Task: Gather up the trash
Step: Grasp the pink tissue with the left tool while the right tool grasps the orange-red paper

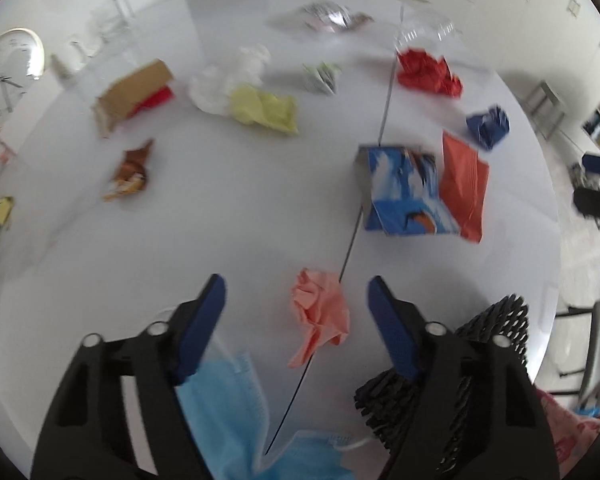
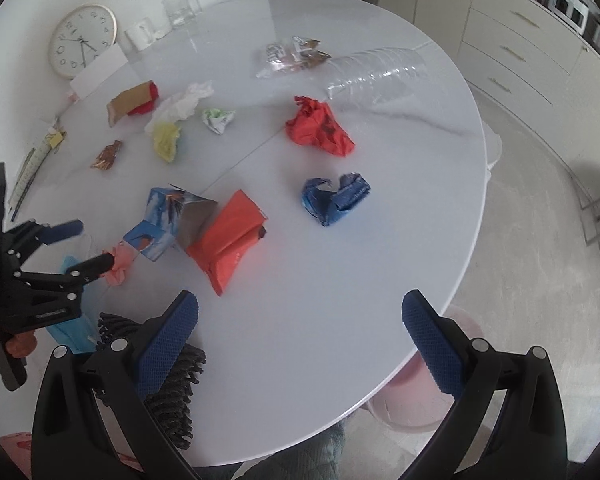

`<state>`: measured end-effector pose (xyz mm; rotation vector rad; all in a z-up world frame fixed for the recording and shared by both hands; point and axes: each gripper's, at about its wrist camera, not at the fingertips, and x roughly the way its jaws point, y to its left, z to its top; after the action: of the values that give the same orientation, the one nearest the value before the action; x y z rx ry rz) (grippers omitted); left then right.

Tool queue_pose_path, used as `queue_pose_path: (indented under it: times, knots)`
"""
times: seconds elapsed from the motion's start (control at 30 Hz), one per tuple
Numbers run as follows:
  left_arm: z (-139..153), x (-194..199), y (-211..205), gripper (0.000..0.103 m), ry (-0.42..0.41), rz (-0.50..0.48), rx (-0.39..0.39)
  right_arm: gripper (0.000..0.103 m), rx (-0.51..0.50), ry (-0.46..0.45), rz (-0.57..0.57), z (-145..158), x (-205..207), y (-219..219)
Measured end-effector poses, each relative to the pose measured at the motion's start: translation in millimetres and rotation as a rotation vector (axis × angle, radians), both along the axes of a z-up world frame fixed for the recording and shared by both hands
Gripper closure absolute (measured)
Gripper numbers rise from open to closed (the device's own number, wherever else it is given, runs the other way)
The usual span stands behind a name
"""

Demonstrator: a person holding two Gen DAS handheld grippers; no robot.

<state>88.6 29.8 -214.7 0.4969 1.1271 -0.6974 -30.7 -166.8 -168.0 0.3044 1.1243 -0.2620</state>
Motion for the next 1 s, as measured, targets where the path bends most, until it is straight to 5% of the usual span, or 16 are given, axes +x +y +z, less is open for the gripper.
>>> queue_pose_path:
  times: [0.13, 0.3, 0.47, 0.73, 1.0]
  knots:
    - [-13, -4, -5, 0.07, 0.041, -0.059, 0.011, 0.002, 0.03, -0.007, -0.045, 1, 1, -2]
    - [-12, -4, -1, 0.079, 0.036, -0.075, -0.014, 0.002, 0.066, -0.013, -0.069, -5, 17, 8]
    - [-3, 2, 6, 0.08, 0.021, -0.066, -0.035, 0.015, 0.122, 0.059, -0.184, -30, 43, 10]
    - [26, 6, 25, 0.08, 0.002, -0.005, -0.097, 0.023, 0.259, 0.131, -0.411, -56, 72, 0]
    - [32, 2, 27, 0.08, -0.024, -0.003, -0.101, 0.065, 0.247, 0.167, -0.384, -66, 91, 12]
